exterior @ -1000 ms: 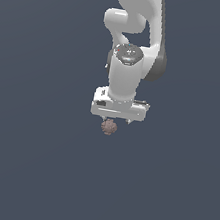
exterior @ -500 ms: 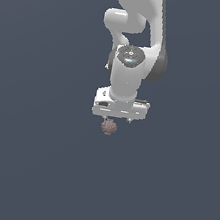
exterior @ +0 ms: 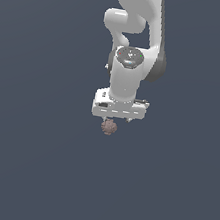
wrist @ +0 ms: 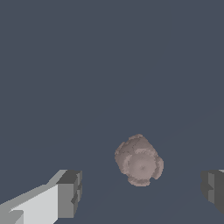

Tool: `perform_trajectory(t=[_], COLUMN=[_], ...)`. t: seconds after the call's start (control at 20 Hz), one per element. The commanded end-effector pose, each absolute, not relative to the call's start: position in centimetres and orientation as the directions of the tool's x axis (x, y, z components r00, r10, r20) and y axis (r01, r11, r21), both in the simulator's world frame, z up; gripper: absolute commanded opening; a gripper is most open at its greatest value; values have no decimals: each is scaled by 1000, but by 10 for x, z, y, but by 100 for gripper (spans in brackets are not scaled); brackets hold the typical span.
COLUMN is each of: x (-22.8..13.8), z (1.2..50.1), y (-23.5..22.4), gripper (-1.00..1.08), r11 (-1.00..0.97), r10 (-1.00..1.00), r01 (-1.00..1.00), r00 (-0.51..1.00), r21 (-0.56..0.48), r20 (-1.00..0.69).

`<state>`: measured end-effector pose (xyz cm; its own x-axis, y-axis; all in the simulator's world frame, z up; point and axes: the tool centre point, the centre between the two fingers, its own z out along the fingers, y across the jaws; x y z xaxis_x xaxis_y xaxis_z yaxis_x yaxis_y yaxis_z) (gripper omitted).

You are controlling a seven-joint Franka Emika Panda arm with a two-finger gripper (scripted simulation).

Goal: Pick up the object and move it to a goal position.

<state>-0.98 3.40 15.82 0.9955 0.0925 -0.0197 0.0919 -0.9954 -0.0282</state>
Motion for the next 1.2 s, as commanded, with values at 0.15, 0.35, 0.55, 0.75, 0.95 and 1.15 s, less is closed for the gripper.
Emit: perform_trajectory(t=[0.15, 0.35, 0.55, 0.75, 0.95, 1.15], x=[-13, -17, -22, -28, -33, -38], z=[149, 140, 128, 116, 106, 98], y=[30, 26, 22, 18, 14, 12], gripper=[100, 100, 100, 100, 100, 100], r11=[-986, -969, -938, -894, -846, -803], r10=[167, 248, 347, 449, 534, 596], r01=[167, 247, 347, 449, 534, 596], r00=[986, 969, 938, 894, 846, 803], r21=[-24, -19, -14, -9, -5, -3], r20=[-16, -13, -9, -6, -4, -2])
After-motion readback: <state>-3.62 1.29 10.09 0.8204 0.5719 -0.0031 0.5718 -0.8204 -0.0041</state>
